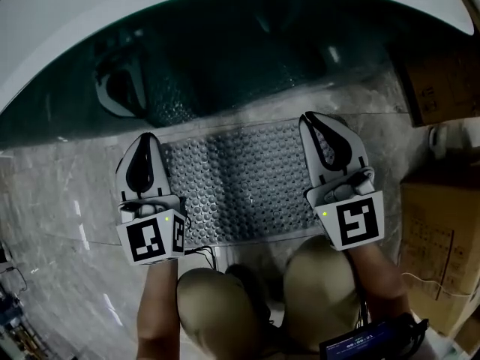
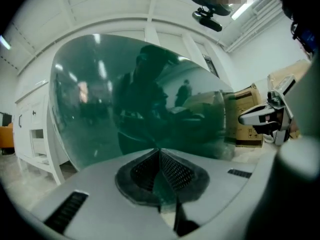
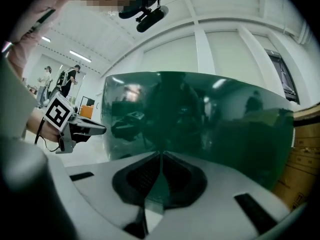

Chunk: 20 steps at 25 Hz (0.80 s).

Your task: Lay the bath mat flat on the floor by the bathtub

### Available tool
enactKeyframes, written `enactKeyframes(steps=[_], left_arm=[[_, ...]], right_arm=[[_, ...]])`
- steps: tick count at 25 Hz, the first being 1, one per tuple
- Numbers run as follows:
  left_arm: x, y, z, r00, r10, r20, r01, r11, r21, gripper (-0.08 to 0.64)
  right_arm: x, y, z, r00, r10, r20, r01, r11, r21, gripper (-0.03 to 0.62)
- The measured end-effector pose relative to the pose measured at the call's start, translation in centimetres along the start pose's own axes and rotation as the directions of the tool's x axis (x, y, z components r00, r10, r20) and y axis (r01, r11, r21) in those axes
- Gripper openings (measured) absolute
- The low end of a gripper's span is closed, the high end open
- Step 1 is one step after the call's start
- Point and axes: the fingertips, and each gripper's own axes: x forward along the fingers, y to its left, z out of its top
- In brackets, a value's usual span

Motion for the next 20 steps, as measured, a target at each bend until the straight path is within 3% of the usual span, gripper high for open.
enactKeyframes(steps=[3,20], left_arm=[[-0.3,-0.3,-0.6,1.000,-0.006,-0.007,0.006,0.999,0.042,0.035],[-0.4,-0.1,-1.2,1.000,0.013,-0.024,-0.013,0.999,0.035,0.035]], right_arm=[[-0.1,1.0,-0.9,1.000,0.025,-0.019,-0.025,1.000,0.002,0.031],[0.1,1.2,-1.7,0.999,0.032,-0.035,-0.032,0.999,0.018,0.017]])
